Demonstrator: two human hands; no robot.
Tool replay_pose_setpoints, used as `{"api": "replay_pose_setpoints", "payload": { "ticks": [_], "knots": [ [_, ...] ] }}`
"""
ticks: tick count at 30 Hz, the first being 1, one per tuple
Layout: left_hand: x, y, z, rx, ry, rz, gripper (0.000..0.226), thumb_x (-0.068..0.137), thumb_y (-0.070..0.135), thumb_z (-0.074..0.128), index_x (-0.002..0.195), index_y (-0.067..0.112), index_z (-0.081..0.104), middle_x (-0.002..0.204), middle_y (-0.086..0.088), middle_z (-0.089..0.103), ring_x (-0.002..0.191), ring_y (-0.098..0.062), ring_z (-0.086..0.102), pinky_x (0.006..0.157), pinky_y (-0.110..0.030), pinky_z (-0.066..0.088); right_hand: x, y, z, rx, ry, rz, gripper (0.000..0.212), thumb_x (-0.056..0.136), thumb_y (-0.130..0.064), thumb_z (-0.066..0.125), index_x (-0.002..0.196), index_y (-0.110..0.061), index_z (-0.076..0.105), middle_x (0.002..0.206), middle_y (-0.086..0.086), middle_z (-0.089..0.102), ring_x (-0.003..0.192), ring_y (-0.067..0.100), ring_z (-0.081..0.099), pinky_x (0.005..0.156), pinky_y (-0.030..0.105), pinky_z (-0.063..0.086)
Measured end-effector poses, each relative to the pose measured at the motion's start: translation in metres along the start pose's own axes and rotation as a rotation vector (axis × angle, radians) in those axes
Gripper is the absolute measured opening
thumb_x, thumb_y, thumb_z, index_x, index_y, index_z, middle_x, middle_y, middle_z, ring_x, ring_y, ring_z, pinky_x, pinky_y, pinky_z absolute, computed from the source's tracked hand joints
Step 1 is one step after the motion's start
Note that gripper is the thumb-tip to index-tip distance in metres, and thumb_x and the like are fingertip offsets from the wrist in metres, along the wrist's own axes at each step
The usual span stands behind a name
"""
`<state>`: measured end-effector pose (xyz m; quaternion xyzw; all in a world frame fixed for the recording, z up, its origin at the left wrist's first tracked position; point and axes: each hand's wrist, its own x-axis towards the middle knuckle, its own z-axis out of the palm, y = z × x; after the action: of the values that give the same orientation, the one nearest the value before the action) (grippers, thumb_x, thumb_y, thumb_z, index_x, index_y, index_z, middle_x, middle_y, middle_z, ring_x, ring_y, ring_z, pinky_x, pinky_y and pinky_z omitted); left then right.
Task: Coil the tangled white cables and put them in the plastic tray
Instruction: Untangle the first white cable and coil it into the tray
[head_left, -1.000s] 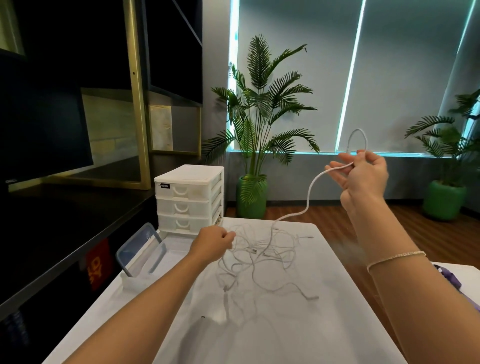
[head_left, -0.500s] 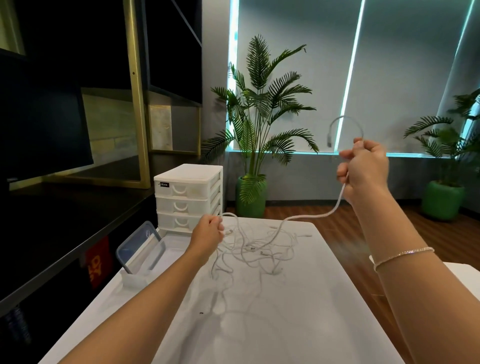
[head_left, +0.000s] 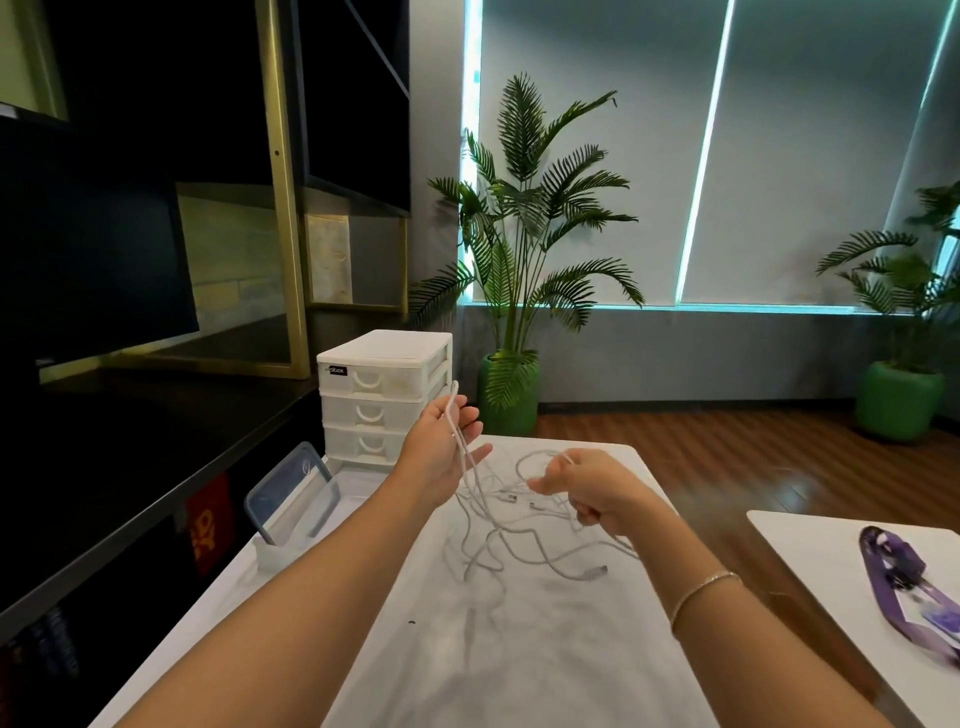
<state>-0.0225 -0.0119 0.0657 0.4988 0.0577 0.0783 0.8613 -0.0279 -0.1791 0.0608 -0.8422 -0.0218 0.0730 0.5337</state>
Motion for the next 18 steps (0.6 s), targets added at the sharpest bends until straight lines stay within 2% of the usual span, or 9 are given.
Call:
{"api": "replay_pose_setpoints", "payload": {
  "ticks": [2, 3, 4, 6, 9, 11, 13, 15, 18],
  "knots": [
    [0.001, 0.001, -0.003, -0.04, -0.003, -0.003, 0.017, 0.1, 0.02, 0.04, 0.093, 0.017, 0.055, 0.082, -0.003, 0.059, 0.079, -0.018, 0.058, 0.093, -0.052, 0.047, 0.001, 0.005, 0.007, -0.013, -0.021, 0.0, 0.026, 0.082, -0.014, 0.068, 0.071, -0.011, 0.044, 0.061, 0.005, 0.044, 0.048, 0.012, 0.024, 0.038, 0.02, 0.026],
    [0.002, 0.0, -0.004, -0.046, -0.018, 0.003, 0.017, 0.1, 0.019, 0.039, 0.092, 0.018, 0.054, 0.083, -0.003, 0.059, 0.08, -0.018, 0.058, 0.095, -0.053, 0.045, 0.001, 0.006, 0.008, 0.004, -0.015, -0.002, 0.022, 0.083, -0.018, 0.067, 0.075, -0.009, 0.048, 0.067, 0.006, 0.051, 0.048, 0.011, 0.026, 0.039, 0.02, 0.027],
    [0.002, 0.0, -0.005, -0.044, -0.033, 0.013, 0.017, 0.1, 0.018, 0.038, 0.091, 0.019, 0.053, 0.084, -0.002, 0.06, 0.083, -0.019, 0.058, 0.096, -0.054, 0.043, 0.001, 0.006, 0.009, 0.022, 0.0, -0.005, 0.02, 0.086, -0.022, 0.064, 0.082, -0.007, 0.052, 0.077, 0.007, 0.059, 0.048, 0.011, 0.028, 0.039, 0.019, 0.029],
    [0.001, 0.0, -0.01, -0.021, -0.059, 0.031, 0.018, 0.1, 0.017, 0.037, 0.09, 0.02, 0.051, 0.089, -0.001, 0.061, 0.095, -0.021, 0.056, 0.097, -0.056, 0.039, 0.003, 0.003, 0.006, 0.046, 0.054, -0.025, 0.025, 0.09, -0.03, 0.057, 0.097, -0.006, 0.057, 0.09, 0.008, 0.063, 0.047, 0.01, 0.031, 0.038, 0.019, 0.03],
    [0.002, -0.002, -0.018, 0.014, -0.109, 0.003, 0.018, 0.1, 0.017, 0.039, 0.088, 0.023, 0.052, 0.097, 0.001, 0.063, 0.11, -0.023, 0.051, 0.099, -0.062, 0.033, 0.009, -0.005, -0.008, 0.117, 0.149, -0.101, 0.027, 0.093, -0.032, 0.051, 0.095, -0.006, 0.058, 0.076, 0.006, 0.055, 0.043, 0.01, 0.031, 0.036, 0.02, 0.026],
    [0.003, -0.005, -0.022, 0.023, -0.146, -0.032, 0.019, 0.099, 0.018, 0.041, 0.085, 0.024, 0.052, 0.099, 0.001, 0.063, 0.112, -0.023, 0.048, 0.098, -0.065, 0.031, 0.012, -0.014, -0.02, 0.21, 0.197, -0.144, 0.027, 0.094, -0.03, 0.049, 0.084, -0.007, 0.058, 0.065, 0.006, 0.047, 0.034, 0.008, 0.027, 0.036, 0.017, 0.02],
    [0.002, -0.007, -0.023, 0.023, -0.175, -0.06, 0.02, 0.098, 0.018, 0.043, 0.082, 0.025, 0.053, 0.102, -0.001, 0.064, 0.112, -0.024, 0.048, 0.092, -0.065, 0.034, 0.01, -0.026, -0.034, 0.261, 0.236, -0.178, 0.028, 0.095, -0.03, 0.047, 0.082, -0.008, 0.059, 0.059, 0.005, 0.042, 0.03, 0.006, 0.024, 0.034, 0.015, 0.018],
    [0.0, -0.007, -0.023, 0.024, -0.209, -0.09, 0.018, 0.097, 0.018, 0.045, 0.083, 0.023, 0.054, 0.104, -0.003, 0.064, 0.112, -0.026, 0.048, 0.087, -0.064, 0.036, 0.003, -0.039, -0.047, 0.265, 0.276, -0.228, 0.031, 0.097, -0.032, 0.044, 0.087, -0.008, 0.06, 0.056, 0.003, 0.041, 0.032, 0.006, 0.026, 0.033, 0.016, 0.02],
    [-0.005, -0.006, -0.025, 0.059, -0.274, -0.155, 0.012, 0.096, 0.02, 0.046, 0.091, 0.018, 0.056, 0.108, -0.01, 0.065, 0.109, -0.031, 0.053, 0.089, -0.066, 0.036, -0.011, -0.06, -0.063, 0.284, 0.32, -0.302, 0.032, 0.097, -0.035, 0.042, 0.087, -0.011, 0.06, 0.055, 0.001, 0.041, 0.04, 0.008, 0.027, 0.035, 0.019, 0.022]
  ]
}}
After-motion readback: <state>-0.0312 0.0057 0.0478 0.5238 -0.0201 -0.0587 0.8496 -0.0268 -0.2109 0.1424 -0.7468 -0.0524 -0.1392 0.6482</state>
